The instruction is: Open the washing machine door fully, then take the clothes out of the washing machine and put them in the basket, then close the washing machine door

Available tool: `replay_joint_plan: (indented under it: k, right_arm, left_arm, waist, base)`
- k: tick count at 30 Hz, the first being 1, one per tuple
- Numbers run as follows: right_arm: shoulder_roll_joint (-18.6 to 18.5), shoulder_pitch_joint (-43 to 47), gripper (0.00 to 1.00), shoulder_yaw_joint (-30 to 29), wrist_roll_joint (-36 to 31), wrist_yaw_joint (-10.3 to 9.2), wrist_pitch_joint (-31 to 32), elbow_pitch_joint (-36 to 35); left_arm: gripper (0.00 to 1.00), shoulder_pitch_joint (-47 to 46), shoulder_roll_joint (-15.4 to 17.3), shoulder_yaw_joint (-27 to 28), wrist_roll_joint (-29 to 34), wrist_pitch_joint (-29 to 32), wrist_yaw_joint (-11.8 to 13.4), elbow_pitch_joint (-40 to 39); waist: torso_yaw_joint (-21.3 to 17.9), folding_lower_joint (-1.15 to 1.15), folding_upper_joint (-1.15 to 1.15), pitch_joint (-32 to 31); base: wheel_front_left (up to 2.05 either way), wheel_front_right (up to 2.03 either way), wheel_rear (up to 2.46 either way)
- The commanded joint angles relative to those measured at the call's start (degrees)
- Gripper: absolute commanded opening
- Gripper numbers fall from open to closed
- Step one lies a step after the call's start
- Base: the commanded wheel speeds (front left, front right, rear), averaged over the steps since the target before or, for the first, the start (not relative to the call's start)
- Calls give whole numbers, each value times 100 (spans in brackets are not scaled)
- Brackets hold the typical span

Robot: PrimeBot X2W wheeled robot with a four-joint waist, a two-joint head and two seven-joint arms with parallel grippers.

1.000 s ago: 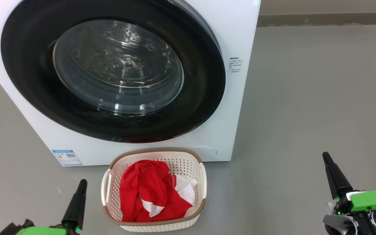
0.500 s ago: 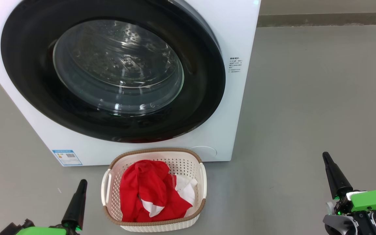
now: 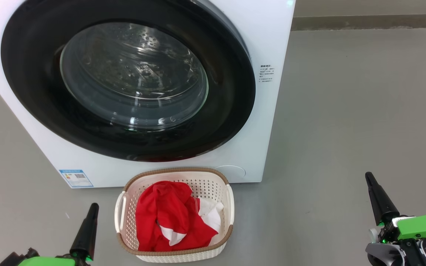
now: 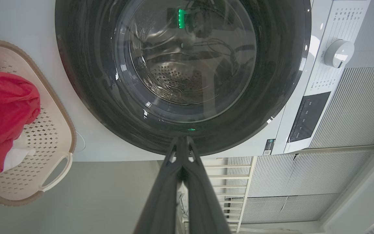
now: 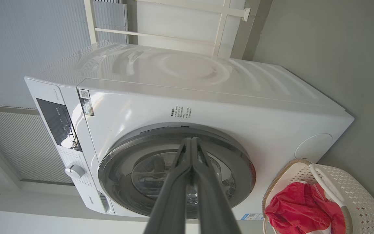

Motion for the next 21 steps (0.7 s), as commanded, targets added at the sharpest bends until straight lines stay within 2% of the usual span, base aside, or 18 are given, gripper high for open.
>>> replay_joint_plan:
  k: [1, 21]
  right_arm:
    - [-48, -242, 0, 85, -3, -4, 34, -171]
    - [-47, -242, 0, 83, -4, -4, 35, -170]
  left_arm:
    - [0, -231, 51, 213, -32, 34, -40, -118]
    - [0, -232, 50, 215, -31, 35, -40, -118]
  waist:
    - [0, 0, 0, 0]
    - [0, 0, 0, 0]
  base:
    - [0, 0, 0]
    - [0, 0, 0]
